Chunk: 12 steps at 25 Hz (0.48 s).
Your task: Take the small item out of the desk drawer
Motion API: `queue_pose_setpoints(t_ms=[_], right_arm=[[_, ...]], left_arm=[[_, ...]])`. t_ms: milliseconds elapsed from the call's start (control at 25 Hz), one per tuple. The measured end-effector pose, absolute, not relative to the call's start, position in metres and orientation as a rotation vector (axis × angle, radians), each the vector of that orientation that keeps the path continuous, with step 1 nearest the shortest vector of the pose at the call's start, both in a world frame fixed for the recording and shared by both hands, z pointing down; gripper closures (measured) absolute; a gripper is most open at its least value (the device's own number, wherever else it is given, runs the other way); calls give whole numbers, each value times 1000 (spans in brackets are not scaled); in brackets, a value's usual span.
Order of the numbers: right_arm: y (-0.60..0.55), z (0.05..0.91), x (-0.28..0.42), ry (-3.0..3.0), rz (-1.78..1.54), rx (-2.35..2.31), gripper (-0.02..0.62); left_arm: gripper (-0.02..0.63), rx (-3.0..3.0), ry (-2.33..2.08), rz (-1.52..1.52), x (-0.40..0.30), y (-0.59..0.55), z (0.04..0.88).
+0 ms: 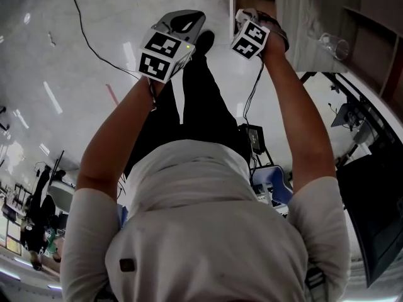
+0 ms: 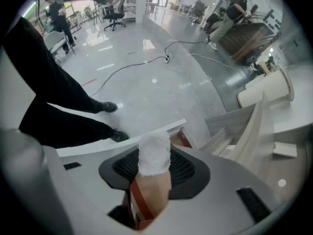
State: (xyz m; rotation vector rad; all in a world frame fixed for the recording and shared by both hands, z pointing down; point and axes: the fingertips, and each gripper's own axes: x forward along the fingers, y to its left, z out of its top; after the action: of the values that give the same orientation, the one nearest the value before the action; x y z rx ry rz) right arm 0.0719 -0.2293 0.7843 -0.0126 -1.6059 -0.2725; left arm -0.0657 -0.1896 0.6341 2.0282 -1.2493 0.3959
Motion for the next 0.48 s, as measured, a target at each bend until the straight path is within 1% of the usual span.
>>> queue_pose_setpoints(t_ms=[240, 480], right_arm=[[-232, 757, 82, -1745, -151, 128, 428], [-230, 717, 95, -1862, -76, 246, 428]], left_arm=[[594, 2105, -1191, 453, -26, -202, 625], [594, 2130, -1177, 425, 1, -209, 601]])
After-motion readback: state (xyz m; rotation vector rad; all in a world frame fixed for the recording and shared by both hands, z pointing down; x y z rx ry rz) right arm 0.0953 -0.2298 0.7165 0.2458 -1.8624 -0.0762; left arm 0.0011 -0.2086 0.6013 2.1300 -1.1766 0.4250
